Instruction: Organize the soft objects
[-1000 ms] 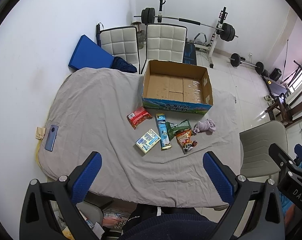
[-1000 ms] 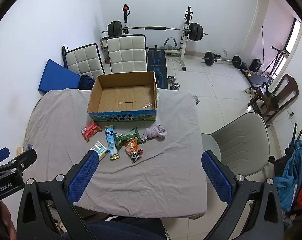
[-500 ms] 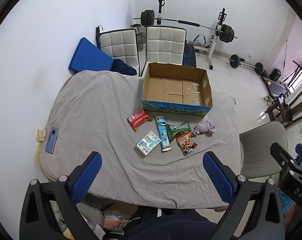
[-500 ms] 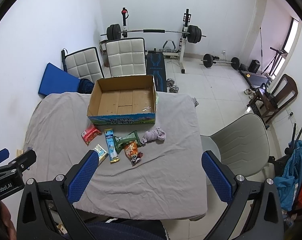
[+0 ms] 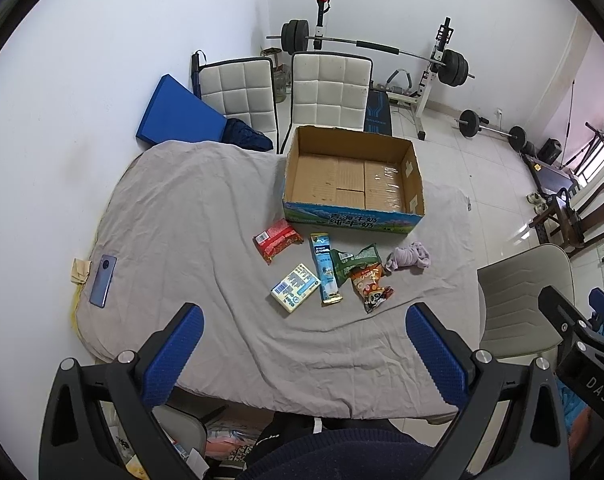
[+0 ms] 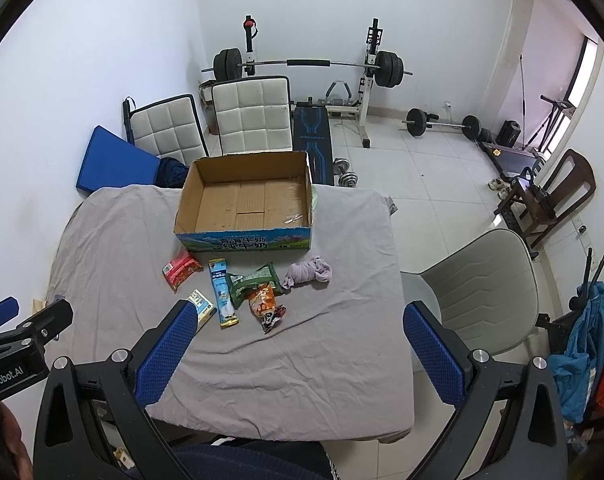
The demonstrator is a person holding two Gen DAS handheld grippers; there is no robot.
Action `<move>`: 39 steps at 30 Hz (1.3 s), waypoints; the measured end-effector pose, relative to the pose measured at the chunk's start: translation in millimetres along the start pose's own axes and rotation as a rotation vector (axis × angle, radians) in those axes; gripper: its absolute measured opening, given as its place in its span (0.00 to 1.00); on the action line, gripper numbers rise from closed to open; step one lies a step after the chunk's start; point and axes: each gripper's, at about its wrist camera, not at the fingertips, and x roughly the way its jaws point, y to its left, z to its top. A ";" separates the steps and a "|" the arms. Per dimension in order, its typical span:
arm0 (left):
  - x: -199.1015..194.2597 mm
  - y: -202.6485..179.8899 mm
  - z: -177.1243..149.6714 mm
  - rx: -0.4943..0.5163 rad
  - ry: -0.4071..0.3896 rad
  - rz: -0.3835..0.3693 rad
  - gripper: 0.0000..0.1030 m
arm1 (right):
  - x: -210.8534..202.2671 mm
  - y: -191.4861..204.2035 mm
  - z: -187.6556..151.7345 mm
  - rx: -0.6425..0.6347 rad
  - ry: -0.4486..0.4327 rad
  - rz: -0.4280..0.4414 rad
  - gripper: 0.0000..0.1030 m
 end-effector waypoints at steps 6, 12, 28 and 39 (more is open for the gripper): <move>0.2 -0.5 -0.3 0.001 0.004 -0.009 1.00 | 0.2 -0.3 0.2 -0.004 -0.001 0.001 1.00; 1.9 -0.9 -2.4 -0.004 0.006 -0.008 1.00 | 3.8 -1.8 0.3 -0.005 0.002 0.002 1.00; 98.9 8.2 22.8 0.017 0.038 0.092 1.00 | 122.8 -9.2 -1.6 0.005 0.165 0.025 1.00; 305.2 10.6 1.4 0.148 0.315 0.072 1.00 | 363.5 25.0 -39.7 -0.132 0.483 0.031 1.00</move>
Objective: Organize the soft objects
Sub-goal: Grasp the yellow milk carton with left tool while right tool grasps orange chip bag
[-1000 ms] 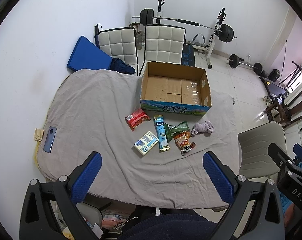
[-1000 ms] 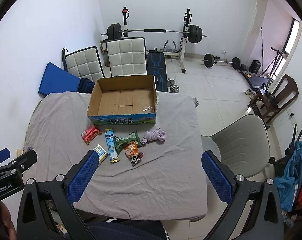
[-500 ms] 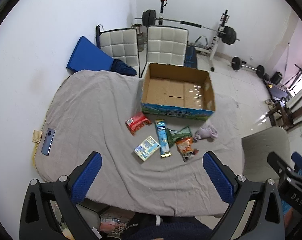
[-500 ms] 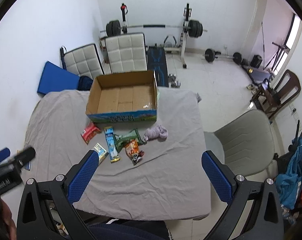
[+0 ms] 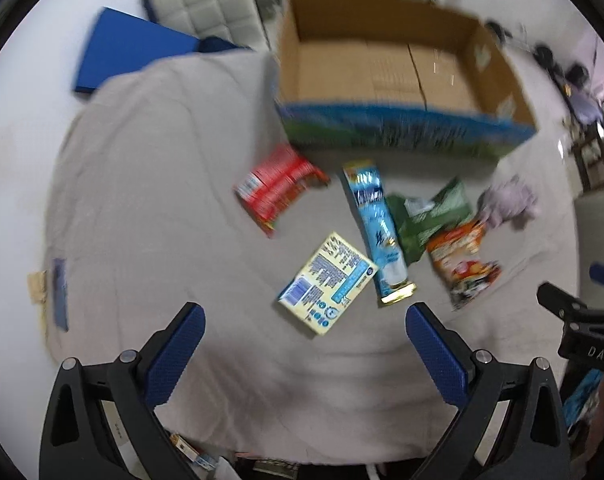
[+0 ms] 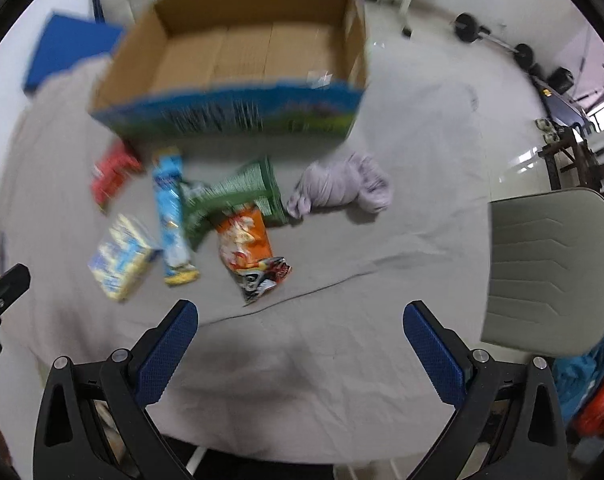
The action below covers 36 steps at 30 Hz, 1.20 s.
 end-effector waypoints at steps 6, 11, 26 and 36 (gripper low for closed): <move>83.0 -24.9 13.2 0.151 0.119 0.001 1.00 | 69.5 20.7 19.8 -0.066 0.072 -0.023 1.00; 125.4 -44.9 11.7 0.283 0.161 0.065 1.00 | 102.6 32.4 25.7 -0.073 0.108 -0.004 1.00; 147.2 21.5 -29.0 -0.284 0.357 -0.194 0.69 | 140.2 -1.3 20.0 0.110 0.224 0.140 0.70; 151.6 -6.8 -30.7 -0.145 0.311 -0.101 0.62 | 144.1 49.7 25.0 -0.078 0.151 -0.043 0.78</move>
